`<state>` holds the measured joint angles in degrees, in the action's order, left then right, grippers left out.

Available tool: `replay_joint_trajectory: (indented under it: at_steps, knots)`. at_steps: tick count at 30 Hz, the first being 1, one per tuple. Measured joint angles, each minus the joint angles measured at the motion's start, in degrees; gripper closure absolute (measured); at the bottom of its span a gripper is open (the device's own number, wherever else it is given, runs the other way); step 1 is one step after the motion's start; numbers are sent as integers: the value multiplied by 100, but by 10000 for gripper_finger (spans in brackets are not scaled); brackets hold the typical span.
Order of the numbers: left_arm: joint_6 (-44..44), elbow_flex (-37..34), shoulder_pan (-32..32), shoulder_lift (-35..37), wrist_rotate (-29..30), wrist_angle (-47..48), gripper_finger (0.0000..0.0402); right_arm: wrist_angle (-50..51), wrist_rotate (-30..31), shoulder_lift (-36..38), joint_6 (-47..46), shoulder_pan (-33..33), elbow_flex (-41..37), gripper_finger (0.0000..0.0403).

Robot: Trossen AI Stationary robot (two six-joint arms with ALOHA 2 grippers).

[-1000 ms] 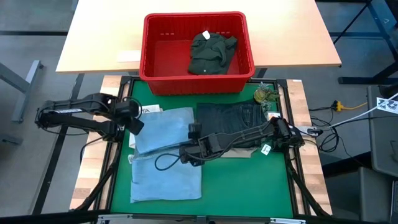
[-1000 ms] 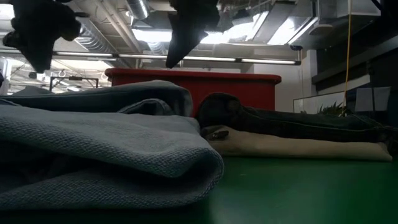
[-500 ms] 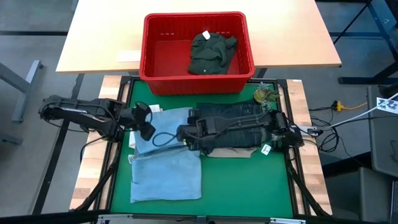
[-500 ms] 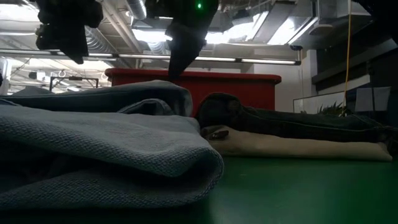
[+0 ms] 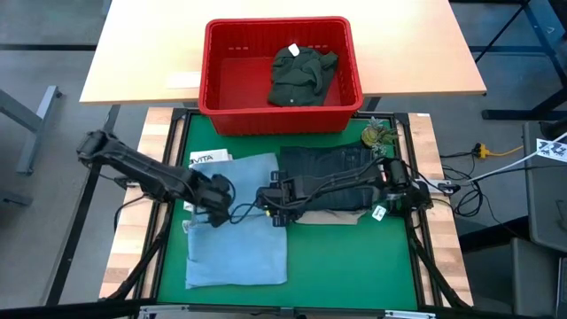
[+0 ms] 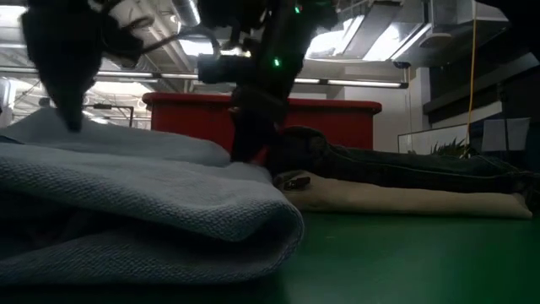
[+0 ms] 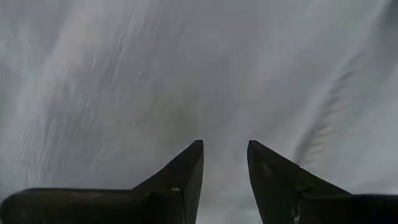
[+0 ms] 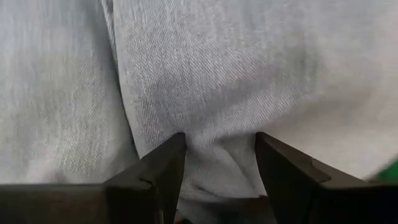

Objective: Fold Laundry from Bin
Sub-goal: Fold the light blue jeans

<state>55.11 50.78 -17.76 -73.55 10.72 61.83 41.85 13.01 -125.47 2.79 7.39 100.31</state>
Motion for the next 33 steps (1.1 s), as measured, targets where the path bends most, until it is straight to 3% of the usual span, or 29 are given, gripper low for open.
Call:
replay_joint_trajectory:
  at_steps: [10, 18, 26, 33]
  knots:
    - [-26, -2, -451, -1349, -213, 537, 283, -453, -9, 33, -166, -23, -488, 205]
    - [-20, -2, -658, -1737, -264, 533, 283, -504, -6, 24, -149, -23, -498, 205]
    - [-22, -2, -660, -1442, -567, 682, 283, -170, -15, -17, -97, -23, -178, 205]
    - [2, -2, -658, -151, -790, 735, 283, 622, -17, -22, 129, -26, 727, 205]
